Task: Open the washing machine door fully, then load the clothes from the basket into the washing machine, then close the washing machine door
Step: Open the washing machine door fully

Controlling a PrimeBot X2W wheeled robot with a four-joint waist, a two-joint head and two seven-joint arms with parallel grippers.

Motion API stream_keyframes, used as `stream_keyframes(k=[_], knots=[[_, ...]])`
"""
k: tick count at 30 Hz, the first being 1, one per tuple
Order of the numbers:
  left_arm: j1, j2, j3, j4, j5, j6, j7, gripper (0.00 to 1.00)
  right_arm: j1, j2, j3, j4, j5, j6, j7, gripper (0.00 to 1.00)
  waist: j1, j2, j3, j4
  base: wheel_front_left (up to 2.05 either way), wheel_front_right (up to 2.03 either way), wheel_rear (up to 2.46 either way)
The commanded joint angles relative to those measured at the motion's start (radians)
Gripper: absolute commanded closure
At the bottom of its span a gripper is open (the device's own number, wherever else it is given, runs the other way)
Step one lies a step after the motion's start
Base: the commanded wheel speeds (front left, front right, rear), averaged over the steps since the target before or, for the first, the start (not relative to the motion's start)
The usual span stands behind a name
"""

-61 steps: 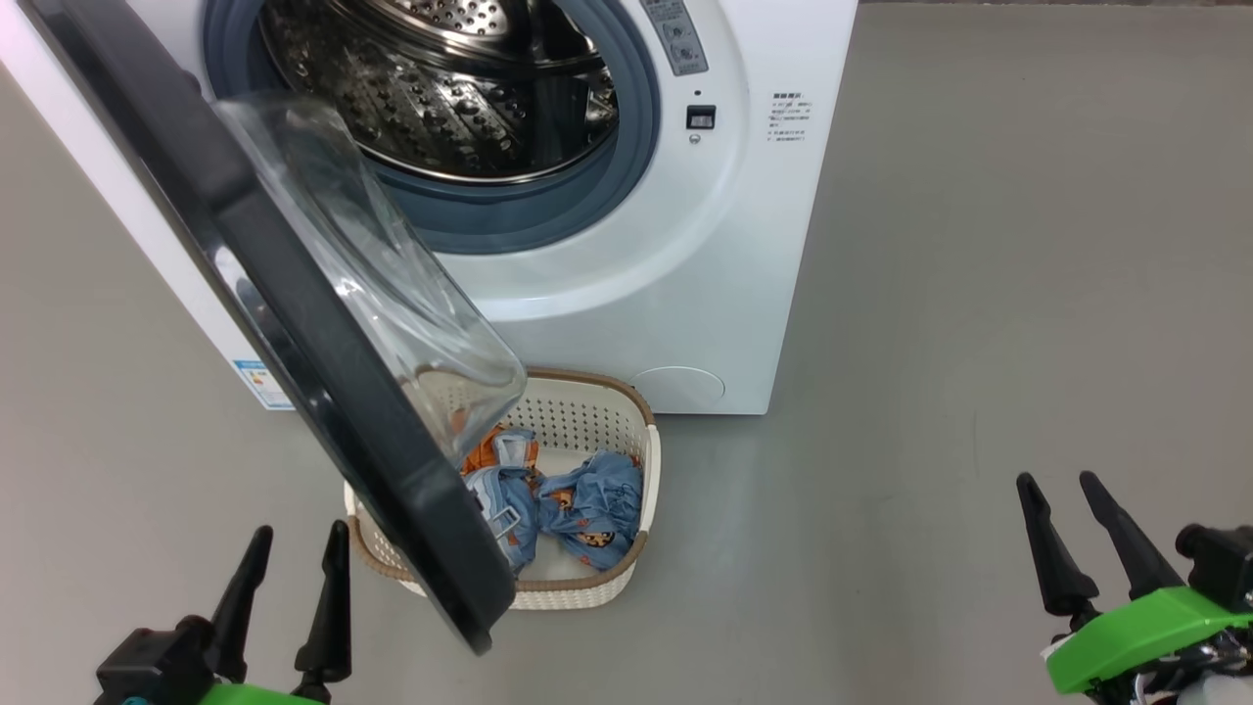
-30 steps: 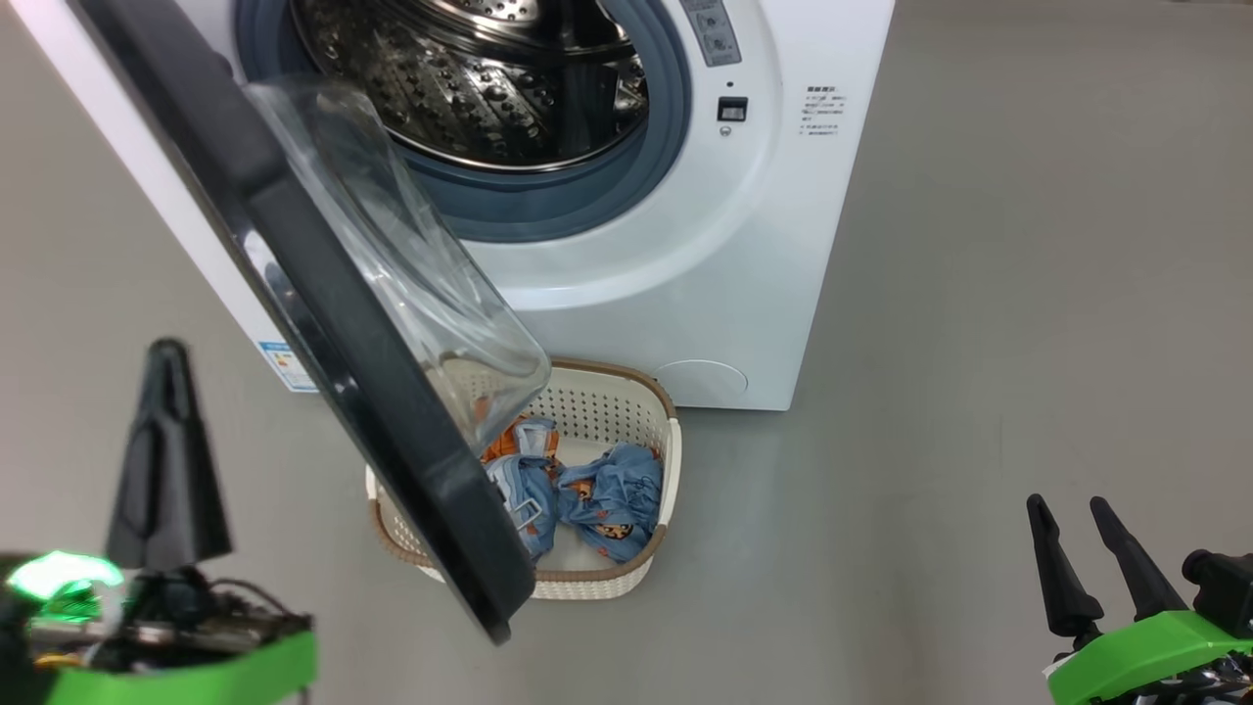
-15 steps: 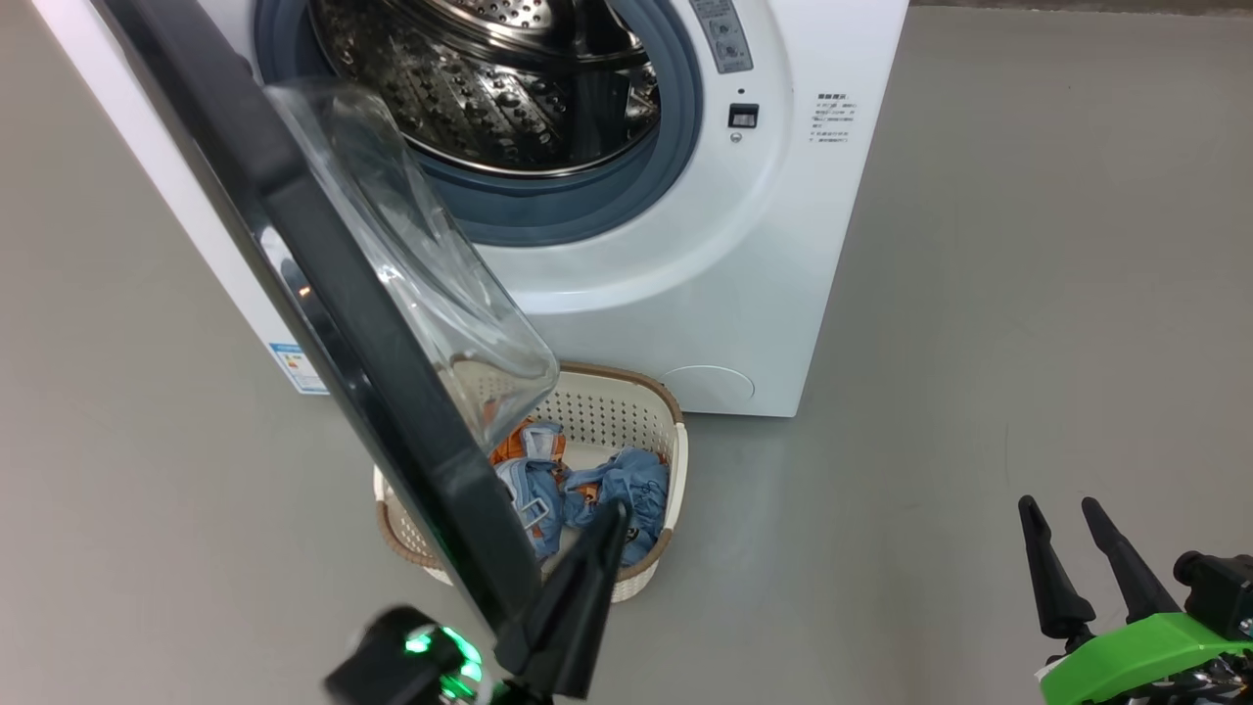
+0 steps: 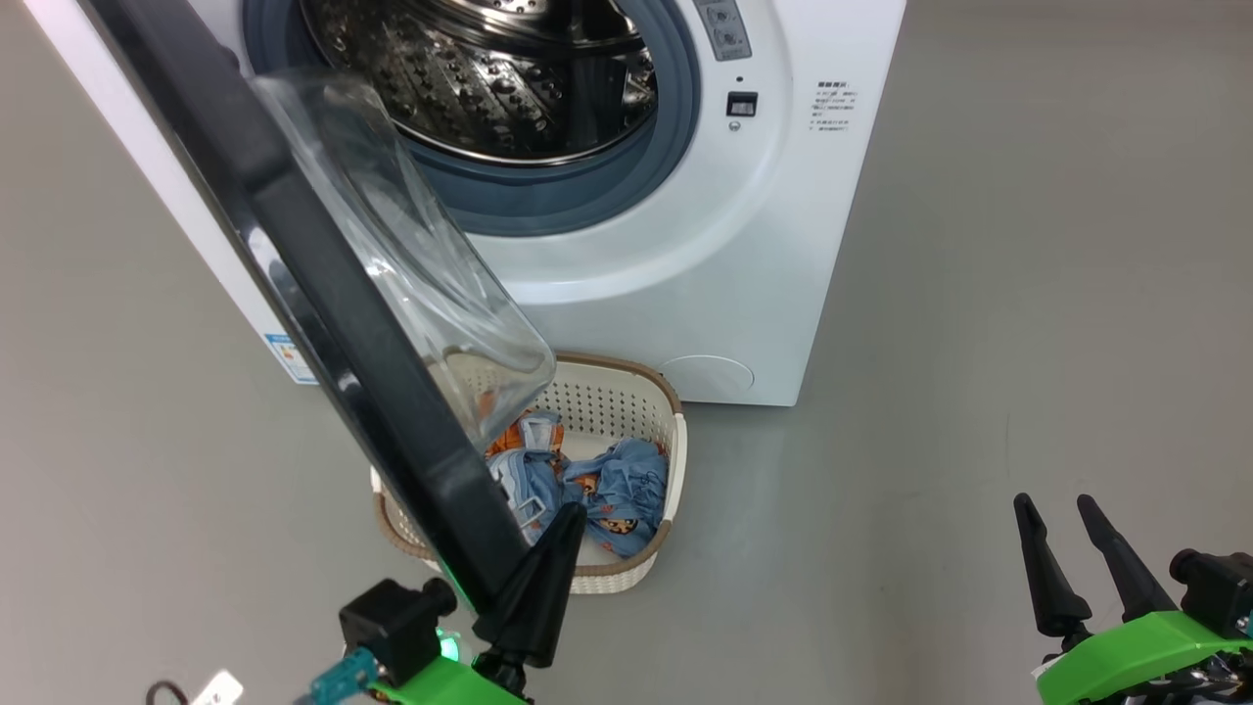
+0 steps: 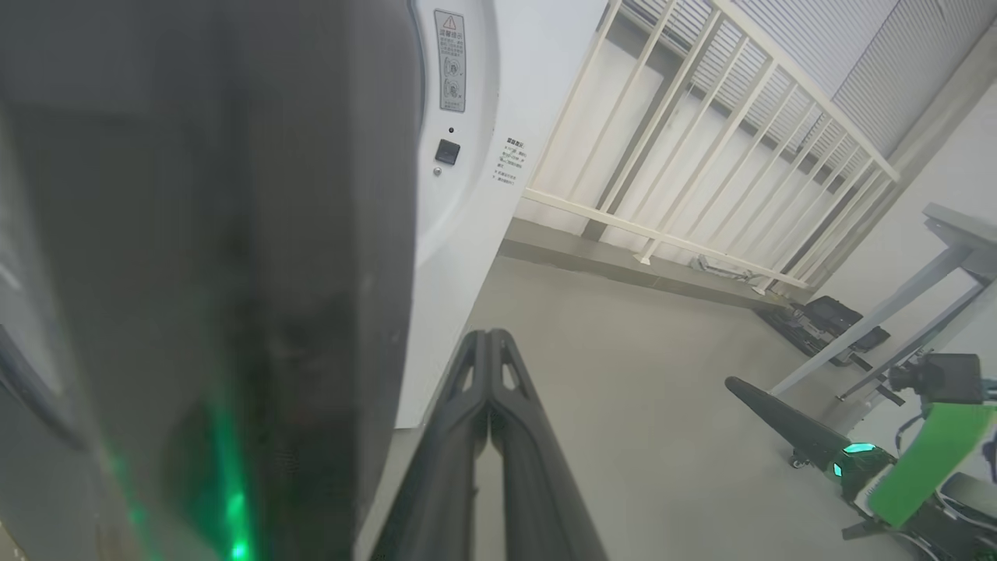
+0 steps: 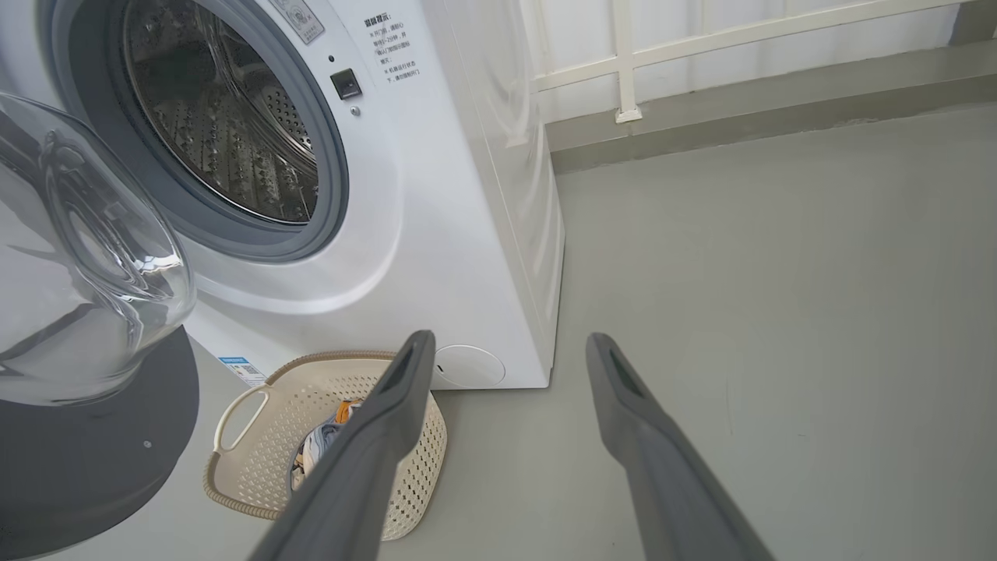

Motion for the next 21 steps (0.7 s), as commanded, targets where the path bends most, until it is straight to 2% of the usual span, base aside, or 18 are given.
stream_keyframes(k=[1, 11, 21], knots=[[-0.043, -0.001, 0.043, -0.007, -0.005, -0.002, -0.011, 1.00, -0.002, -0.012, 0.017, -0.026, -0.003, 0.002, -0.012, 0.00, 0.0000, 0.0000, 0.004, 0.001, 0.00, 0.00, 0.00], [-0.049, -0.016, 0.114, 0.020, 0.000, -0.002, -0.013, 1.00, -0.005, -0.012, 0.011, -0.034, -0.007, 0.002, -0.012, 0.00, 0.0000, 0.0000, 0.009, 0.019, 0.00, 0.00, 0.00], [0.008, -0.020, 0.147, -0.005, 0.026, -0.002, -0.013, 1.00, -0.007, -0.017, 0.019, -0.035, -0.007, 0.002, -0.012, 0.00, 0.0000, 0.0000, 0.008, 0.080, 0.00, 0.00, 0.00]])
